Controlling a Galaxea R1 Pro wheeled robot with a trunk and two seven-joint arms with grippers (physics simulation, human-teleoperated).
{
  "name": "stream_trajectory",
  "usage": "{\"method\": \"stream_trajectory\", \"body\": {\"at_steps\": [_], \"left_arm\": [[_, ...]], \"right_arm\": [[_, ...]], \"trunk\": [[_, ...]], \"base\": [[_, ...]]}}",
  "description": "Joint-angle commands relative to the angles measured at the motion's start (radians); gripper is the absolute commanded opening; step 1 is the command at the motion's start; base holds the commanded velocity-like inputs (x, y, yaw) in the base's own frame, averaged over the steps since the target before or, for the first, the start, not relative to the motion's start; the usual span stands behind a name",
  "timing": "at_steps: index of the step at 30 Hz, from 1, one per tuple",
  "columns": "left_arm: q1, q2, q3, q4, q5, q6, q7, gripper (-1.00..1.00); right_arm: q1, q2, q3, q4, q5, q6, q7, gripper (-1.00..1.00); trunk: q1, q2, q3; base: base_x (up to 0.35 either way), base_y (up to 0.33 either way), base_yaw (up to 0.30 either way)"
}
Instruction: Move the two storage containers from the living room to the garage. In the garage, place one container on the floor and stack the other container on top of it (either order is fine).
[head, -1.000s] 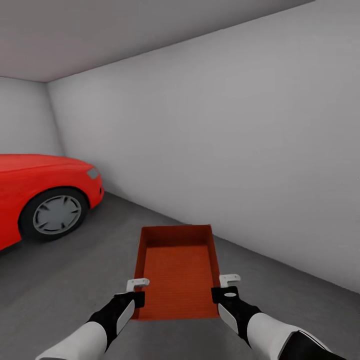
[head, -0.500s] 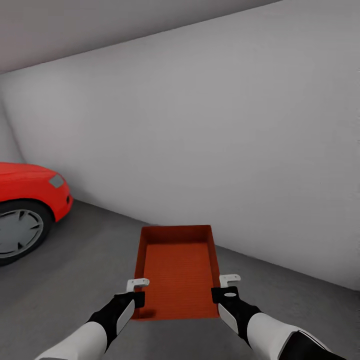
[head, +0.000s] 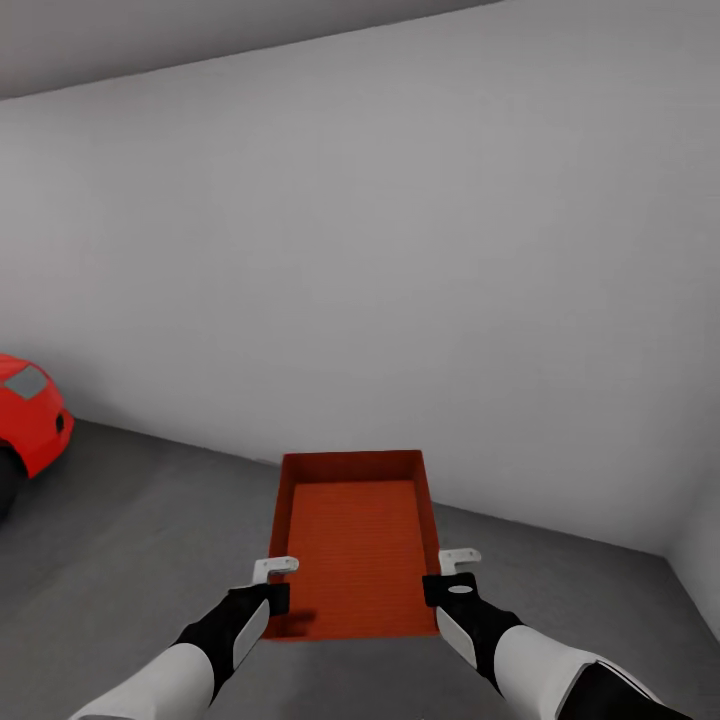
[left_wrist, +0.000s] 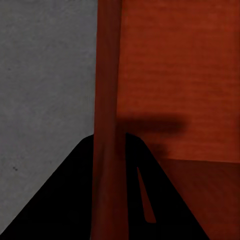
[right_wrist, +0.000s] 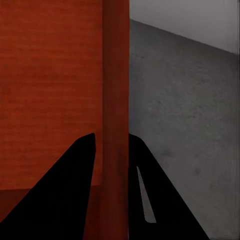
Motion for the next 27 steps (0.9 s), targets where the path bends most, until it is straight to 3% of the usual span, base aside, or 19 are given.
{"method": "stream_trajectory", "body": {"at_steps": [1,13,18,27], "left_arm": [[-0.001,0.0,0.009,-0.011,-0.005,-0.026,0.009,-1.0],[-0.001,0.0,0.009,-0.011,-0.004,-0.025,0.009,-1.0],[-0.001,0.0,0.009,-0.011,-0.004,-0.023,0.009,-1.0],[-0.001,0.0,0.009,-0.011,-0.004,-0.024,0.009,-1.0]], "right_arm": [[-0.001,0.0,-0.002,0.006,-0.021,0.001,-0.002,-1.0],[-0.001,0.0,-0.003,0.006,-0.021,0.001,-0.002,-1.0],[-0.001,0.0,-0.003,0.006,-0.021,0.001,-0.002,-1.0],[-0.001,0.0,-0.003,0.006,-0.021,0.001,-0.002,-1.0]], "trunk": [[0.0,-0.002,-0.002],[0.0,-0.002,-0.002],[0.0,-0.002,-0.002],[0.0,-0.002,-0.002]], "base": [[0.007,0.0,-0.286],[0.014,0.0,-0.286],[0.258,0.0,-0.172],[0.316,0.0,-0.014]]}}
